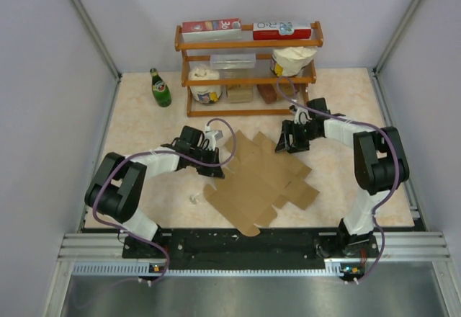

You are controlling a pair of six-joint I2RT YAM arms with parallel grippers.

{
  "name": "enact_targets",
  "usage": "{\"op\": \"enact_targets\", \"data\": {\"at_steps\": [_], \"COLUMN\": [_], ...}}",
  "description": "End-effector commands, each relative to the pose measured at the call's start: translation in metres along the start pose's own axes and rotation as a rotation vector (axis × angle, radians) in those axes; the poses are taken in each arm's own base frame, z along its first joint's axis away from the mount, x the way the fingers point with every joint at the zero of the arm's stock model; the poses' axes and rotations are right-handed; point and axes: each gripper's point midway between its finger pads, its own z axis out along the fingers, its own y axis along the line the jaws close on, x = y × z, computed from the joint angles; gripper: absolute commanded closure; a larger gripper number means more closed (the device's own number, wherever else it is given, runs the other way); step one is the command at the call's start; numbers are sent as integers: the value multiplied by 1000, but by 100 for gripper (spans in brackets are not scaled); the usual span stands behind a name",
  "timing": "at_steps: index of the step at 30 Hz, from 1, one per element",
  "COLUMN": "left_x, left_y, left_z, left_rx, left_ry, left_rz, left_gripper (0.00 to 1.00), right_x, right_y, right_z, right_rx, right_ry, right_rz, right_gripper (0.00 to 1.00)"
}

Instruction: Fold the paper box

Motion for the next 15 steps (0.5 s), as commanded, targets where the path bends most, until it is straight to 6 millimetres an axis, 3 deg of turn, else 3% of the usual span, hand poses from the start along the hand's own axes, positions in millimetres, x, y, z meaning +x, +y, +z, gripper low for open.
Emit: {"op": "enact_targets", "data": {"at_steps": [1, 15], "left_x": [6, 0], "left_y": [12, 9], "left_z": [4, 3], "left_rx": [-58, -44], "left_ry": [31, 22], "left_rz": [-10, 7], "left_gripper": [96, 92], "right_x": [-14, -8], "right_y": [9, 24], "right_z": [2, 1], "right_rx": [-57, -164], "right_ry": [-23, -23], "right_rz": [-42, -80], "right_gripper": [36, 72]}}
